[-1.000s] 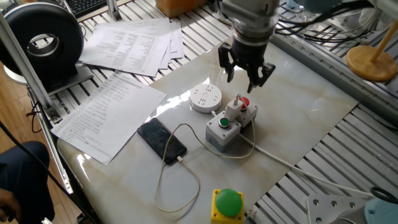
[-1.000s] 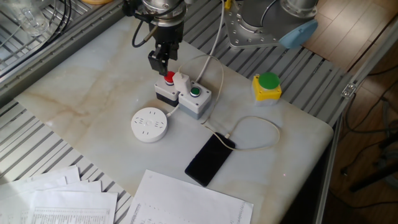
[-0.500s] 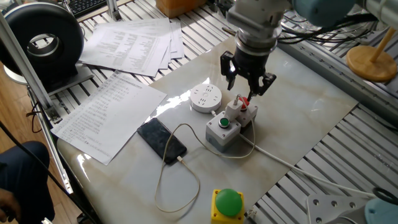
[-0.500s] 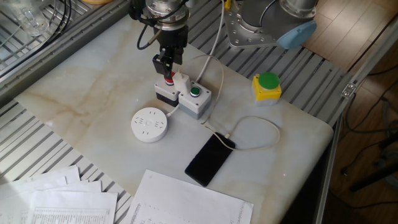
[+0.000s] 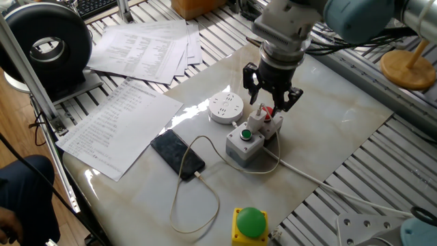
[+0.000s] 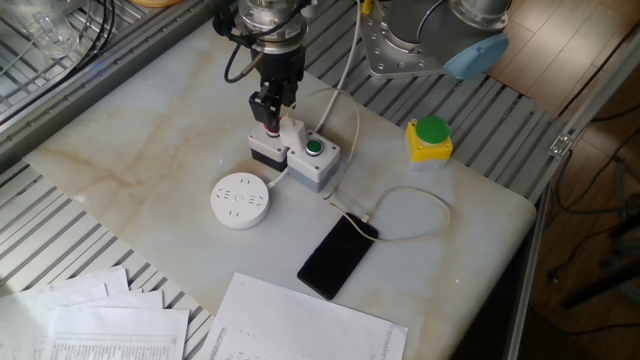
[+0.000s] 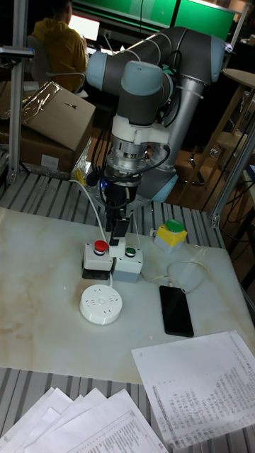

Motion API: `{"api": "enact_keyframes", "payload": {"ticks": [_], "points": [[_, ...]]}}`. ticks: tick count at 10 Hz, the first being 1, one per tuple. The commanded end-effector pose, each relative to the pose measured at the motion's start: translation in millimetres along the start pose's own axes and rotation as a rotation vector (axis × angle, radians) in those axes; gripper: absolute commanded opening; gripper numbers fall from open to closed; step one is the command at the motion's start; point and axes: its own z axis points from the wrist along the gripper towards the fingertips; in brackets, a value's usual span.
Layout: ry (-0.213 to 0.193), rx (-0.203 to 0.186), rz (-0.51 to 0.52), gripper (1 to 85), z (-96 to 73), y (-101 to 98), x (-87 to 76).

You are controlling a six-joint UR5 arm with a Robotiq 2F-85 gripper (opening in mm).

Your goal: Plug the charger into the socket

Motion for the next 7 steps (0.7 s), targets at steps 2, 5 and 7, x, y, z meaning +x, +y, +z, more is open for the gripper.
{"api": "enact_keyframes", "payload": {"ticks": [2,5,7], "points": [[-0.028,0.008,0.017,55.7,7.0,2.2,-7.5],[-0.048,0.003,0.036,55.7,8.7,6.7,-13.3],[-0.063,-0.002,0.044,55.7,9.4,8.3,-17.4]]}}
